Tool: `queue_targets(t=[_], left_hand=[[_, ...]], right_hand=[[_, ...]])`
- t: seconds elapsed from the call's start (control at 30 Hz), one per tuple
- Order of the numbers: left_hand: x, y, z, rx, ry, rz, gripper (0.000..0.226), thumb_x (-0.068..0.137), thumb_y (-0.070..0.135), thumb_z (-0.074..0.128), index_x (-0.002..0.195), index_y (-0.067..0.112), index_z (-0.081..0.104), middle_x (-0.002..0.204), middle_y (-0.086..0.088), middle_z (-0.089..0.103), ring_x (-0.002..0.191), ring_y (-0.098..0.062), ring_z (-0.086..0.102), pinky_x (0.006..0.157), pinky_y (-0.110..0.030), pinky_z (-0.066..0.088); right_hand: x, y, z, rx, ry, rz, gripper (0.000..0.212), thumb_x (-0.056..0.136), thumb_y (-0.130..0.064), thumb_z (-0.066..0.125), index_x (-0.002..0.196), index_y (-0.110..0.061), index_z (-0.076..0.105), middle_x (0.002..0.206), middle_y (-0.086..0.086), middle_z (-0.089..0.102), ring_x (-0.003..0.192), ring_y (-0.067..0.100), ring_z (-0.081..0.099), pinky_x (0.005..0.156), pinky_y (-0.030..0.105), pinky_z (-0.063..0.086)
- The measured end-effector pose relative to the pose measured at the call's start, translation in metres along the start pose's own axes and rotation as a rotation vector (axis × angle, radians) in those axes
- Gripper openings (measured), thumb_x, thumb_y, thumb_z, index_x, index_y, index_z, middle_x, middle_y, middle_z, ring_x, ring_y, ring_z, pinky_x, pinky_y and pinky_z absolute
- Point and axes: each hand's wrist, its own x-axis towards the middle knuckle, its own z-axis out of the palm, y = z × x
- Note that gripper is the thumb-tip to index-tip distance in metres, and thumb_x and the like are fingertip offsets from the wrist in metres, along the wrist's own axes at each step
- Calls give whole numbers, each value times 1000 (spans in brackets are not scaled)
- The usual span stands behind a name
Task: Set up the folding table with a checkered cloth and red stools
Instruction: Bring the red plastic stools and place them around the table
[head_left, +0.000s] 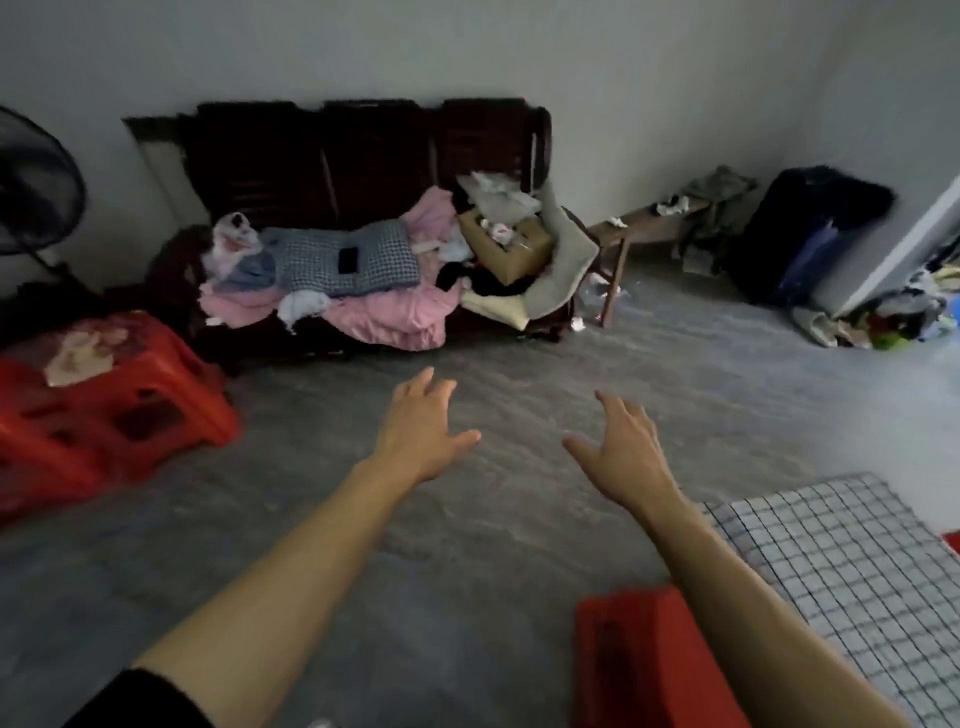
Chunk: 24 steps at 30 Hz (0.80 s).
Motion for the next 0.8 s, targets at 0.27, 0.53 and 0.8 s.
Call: queue_targets(t=[0.27, 0.53, 0.8], left_hand=[[-58, -208, -82, -84, 140, -272, 81, 76, 52, 73, 143, 19, 42, 159, -12, 18, 143, -32, 22, 117, -37, 21], [-131, -396, -161, -120, 268, -503, 75, 75, 52, 71, 138, 20, 46, 153, -15, 29, 140, -30, 28, 115, -36, 24], [-124, -513, -223, -128, 386, -600, 70, 77, 49, 72, 136, 21, 46, 151, -7, 31, 135, -29, 31, 112, -39, 31]], right_hand=[[12, -202, 120, -57, -131, -261, 79, 87, -40, 67, 150, -12, 30, 152, 14, 33, 140, 32, 30, 112, 40, 30], [-13, -387, 254, -119, -282, -556, 79, 87, -43, 67, 150, -15, 30, 152, 13, 31, 140, 31, 29, 113, 42, 32], [28, -512, 335, -155, -323, -715, 78, 86, -46, 65, 150, -18, 30, 154, 12, 29, 141, 30, 26, 113, 48, 32]])
